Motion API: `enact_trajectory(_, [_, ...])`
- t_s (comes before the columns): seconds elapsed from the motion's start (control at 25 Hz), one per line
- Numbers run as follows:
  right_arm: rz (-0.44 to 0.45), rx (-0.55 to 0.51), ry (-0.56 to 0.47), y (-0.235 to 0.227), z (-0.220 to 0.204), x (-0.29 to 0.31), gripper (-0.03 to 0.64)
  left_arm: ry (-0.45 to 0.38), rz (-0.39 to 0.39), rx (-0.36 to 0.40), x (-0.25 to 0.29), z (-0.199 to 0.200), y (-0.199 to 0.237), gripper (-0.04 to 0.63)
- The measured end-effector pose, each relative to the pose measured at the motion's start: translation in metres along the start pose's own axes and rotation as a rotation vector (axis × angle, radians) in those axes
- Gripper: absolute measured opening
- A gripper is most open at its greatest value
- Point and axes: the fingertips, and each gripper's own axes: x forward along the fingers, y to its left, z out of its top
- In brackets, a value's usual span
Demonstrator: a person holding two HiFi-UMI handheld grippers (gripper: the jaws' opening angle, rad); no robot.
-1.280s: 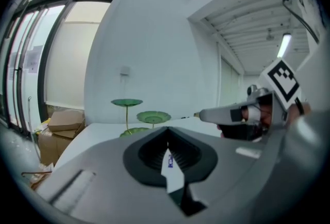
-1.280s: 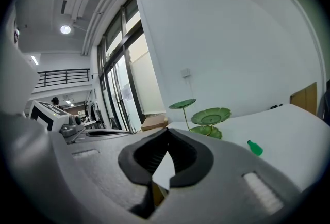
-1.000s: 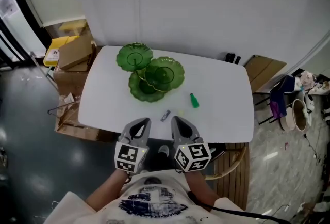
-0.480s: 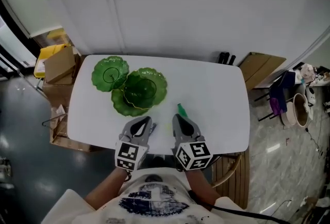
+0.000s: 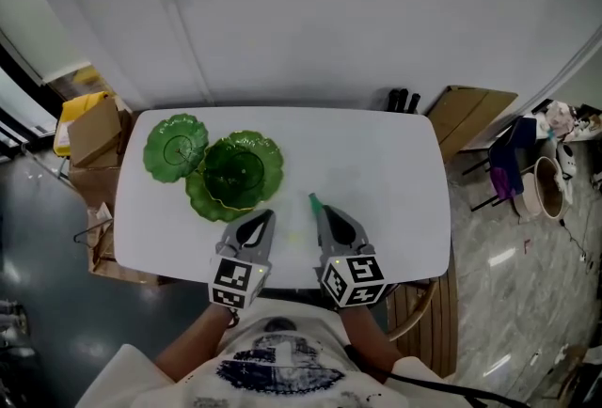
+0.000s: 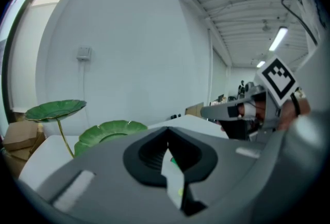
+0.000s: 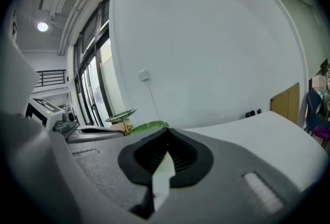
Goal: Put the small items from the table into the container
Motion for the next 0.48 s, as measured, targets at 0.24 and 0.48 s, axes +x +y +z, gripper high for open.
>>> enact_trajectory(0.24, [-0.046, 0.019, 0.029, -0.028, -0.012, 0.002, -0.002, 0.021, -0.039, 0.011, 0.024, -0.005, -0.008, -0.009])
enact_trajectory(0.48, [-0.097, 0.03, 0.058, -0.052, -0.026, 0.006, -0.002, 0.043, -0.091, 0.032, 0.047, -0.012, -0.016, -0.009])
